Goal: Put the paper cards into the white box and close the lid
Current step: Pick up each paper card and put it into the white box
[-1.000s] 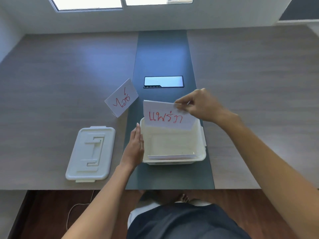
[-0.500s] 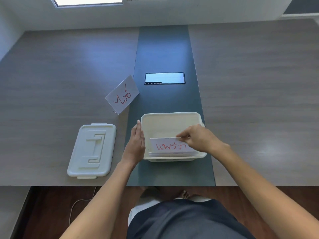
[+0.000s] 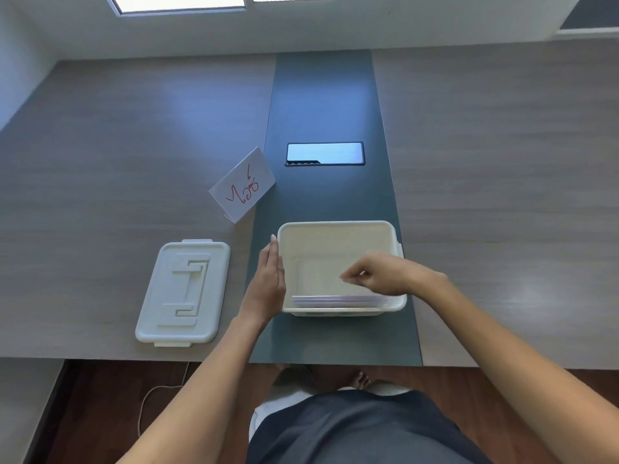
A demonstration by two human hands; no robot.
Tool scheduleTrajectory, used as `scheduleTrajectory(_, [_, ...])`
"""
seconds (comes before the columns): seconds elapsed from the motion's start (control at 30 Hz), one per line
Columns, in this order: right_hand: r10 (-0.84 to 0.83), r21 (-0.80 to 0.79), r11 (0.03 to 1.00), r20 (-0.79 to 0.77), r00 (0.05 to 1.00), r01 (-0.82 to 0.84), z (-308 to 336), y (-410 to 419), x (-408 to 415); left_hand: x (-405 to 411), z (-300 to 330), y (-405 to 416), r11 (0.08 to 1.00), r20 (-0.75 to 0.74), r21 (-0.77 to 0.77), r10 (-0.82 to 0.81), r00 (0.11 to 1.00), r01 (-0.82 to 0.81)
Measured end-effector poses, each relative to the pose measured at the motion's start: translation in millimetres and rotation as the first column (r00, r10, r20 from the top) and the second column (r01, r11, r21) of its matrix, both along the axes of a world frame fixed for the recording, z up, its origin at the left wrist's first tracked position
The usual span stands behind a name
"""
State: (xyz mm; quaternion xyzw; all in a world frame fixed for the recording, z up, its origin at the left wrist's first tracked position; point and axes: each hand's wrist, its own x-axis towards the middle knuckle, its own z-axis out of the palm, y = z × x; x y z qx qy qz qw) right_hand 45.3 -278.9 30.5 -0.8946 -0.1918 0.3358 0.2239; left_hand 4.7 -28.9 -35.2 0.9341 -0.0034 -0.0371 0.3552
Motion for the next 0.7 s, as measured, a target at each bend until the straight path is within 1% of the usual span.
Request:
scheduleTrajectory(0.1, [-0.081,0.102,0.992,0.082,0.993,0.072,13.3,2.6,22.8,-0.1,1.0,1.5,0.999,-0.002,0.033,-0.002,1.000,0.002])
scheduleTrajectory(0.23, [-0.201,0.260,0.953,0.159,0.967,0.155,27.9,6.5,64.5,-1.6,2.6,1.5,1.000,-0.014,-0.019,0.019,1.000,-0.020])
scheduleTrajectory(0.3, [-0.258,0.291,0.936,0.183,0.949,0.198,32.3,10.8,88.4,-1.2,3.2,1.3,1.000,-0.017,-0.021,0.023,1.000,-0.023])
scheduleTrajectory(0.47, [-0.319,0.294,0.923,0.234,0.918,0.246,31.7,32.3,143.6,-2.7,4.6,1.5,0.999,0.021,0.033,-0.029,0.999,0.028])
scheduleTrajectory(0.53, [-0.293,0.273,0.936,0.266,0.918,0.220,30.5,44.5,163.8,-1.4,2.9,2.9,1.000,0.013,-0.004,0.004,1.000,-0.004])
scheduleTrajectory(0.6, [-0.263,0.261,0.946,0.284,0.922,0.190,28.6,56.4,182.5,-1.7,2.7,3.0,1.000,0.008,-0.008,0.017,1.000,-0.017])
scheduleTrajectory(0.67, [-0.204,0.220,0.965,0.303,0.931,0.140,25.6,67.4,199.3,0.3,0.6,3.6,1.000,-0.007,-0.003,0.020,1.000,-0.020])
scheduleTrajectory(0.7, [-0.165,0.187,0.976,0.317,0.934,0.109,24.0,73.0,207.2,0.3,5.1,2.4,0.999,-0.042,-0.020,0.026,0.999,-0.027])
